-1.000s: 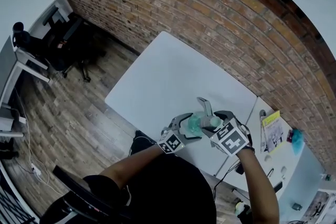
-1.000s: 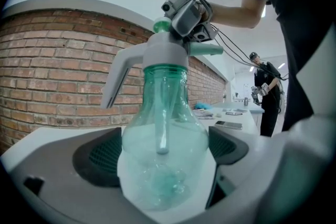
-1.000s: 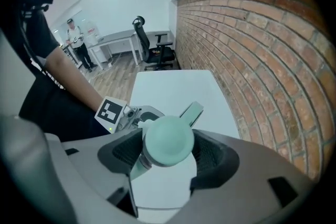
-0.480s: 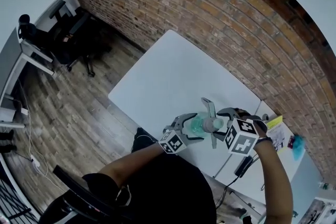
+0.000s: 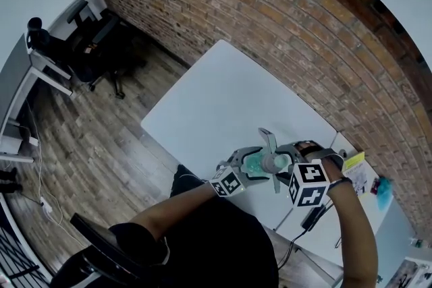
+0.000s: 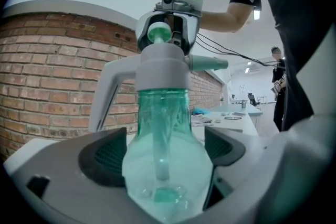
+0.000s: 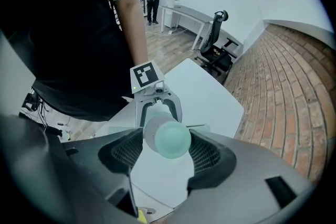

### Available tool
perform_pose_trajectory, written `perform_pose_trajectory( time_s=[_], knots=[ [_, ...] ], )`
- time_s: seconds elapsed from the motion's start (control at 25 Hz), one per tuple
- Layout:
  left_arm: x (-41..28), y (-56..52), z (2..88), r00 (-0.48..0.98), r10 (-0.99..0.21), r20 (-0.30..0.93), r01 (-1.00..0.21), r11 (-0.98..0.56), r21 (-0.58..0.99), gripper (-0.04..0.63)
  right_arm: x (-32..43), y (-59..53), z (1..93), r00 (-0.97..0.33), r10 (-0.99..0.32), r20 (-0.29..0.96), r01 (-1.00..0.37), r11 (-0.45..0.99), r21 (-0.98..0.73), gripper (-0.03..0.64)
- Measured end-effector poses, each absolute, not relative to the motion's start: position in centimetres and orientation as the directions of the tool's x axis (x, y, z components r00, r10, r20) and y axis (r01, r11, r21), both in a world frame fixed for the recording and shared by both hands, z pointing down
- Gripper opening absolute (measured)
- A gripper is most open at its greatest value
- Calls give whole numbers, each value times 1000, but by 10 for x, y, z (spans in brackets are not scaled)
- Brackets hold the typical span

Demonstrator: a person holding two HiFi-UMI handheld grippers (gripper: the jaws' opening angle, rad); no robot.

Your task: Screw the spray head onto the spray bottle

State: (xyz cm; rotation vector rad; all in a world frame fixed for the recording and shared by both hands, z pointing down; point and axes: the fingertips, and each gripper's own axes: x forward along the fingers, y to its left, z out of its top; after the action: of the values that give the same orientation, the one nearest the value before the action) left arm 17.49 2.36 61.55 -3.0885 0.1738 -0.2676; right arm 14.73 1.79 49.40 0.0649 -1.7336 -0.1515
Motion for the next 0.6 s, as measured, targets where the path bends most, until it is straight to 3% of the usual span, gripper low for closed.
perform_pose_trajectory(
  time_s=[0.32,0.6],
  knots=[
    [175,22,614,981,-113,161,-108,-993,-41,459,145,18,490,-208,-137,968,77,985,156,273],
    [177,24,608,984,-99,146,-92,-994,-52,431,158,20,501,-107,-125,986,297,943,152,272]
  ],
)
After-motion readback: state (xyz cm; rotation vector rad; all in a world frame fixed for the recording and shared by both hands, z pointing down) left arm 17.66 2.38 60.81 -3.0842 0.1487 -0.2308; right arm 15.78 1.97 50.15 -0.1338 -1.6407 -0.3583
